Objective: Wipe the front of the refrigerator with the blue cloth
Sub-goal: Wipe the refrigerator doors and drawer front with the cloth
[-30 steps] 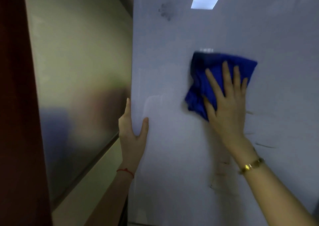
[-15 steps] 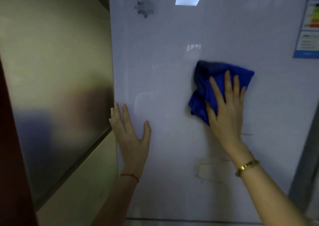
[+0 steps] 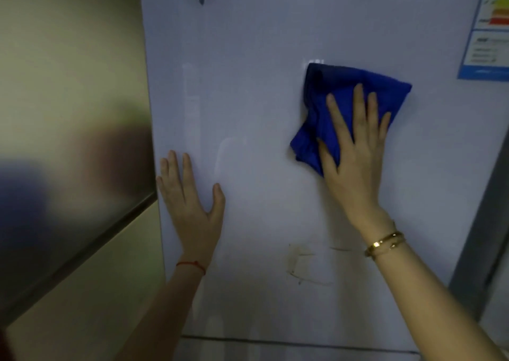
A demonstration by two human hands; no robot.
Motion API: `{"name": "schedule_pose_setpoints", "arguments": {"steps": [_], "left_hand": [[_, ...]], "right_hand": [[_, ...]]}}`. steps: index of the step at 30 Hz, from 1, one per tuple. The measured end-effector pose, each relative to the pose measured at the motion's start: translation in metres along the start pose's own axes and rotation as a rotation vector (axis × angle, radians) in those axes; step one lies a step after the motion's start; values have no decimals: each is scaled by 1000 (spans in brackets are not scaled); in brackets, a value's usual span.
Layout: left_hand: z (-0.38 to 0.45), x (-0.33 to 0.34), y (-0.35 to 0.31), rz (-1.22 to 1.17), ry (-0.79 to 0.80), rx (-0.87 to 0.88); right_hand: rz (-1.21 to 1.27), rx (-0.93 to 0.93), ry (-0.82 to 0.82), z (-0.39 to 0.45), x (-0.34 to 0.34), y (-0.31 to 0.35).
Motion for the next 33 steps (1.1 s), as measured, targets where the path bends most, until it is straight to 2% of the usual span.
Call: {"name": "schedule_pose_setpoints", "arguments": {"steps": [5,7,9,13,15,19,22,24,26,28,30,33], "left_hand": [[-1,1,1,6,6,1],[0,0,0,12,9,10],[0,0,0,22,14,12],[0,0,-1,37,-1,19],[-1,0,0,34,1,23],[-1,1,0,26,24,17],[-2,0,-2,30,28,32],[-2,0,-2,32,30,31],[-2,1,-1,39,27,24],[-3,1,0,38,34,19],[-4,1,1,31,40,21],[-6,-1,0,26,43,21]], "right_hand": [[-106,-272,210,-115,32,0],[-165,-346,234,-117,29,-15],[-143,-316,169,-79,17,-19],[10,-85,29,-2,0,0],[21,-110,44,-22,9,11],[-126,-334,271,-141,41,2],[-205,-473,320,-147,37,-19],[-175,-424,241,-103,24,-19],[-70,-249,135,-60,11,-9],[4,-100,97,-48,11,0],[3,-128,136,-76,20,9],[-96,-300,316,-171,48,-2]]}}
Point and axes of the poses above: each hand's wrist, its own z-axis towards the middle knuckle, its own x-axis out of the palm, y = z × x, the point moved 7 cm from there along z, towards the middle knuckle, and after that the axes turned 11 degrees about x, right-handed, at the moved point
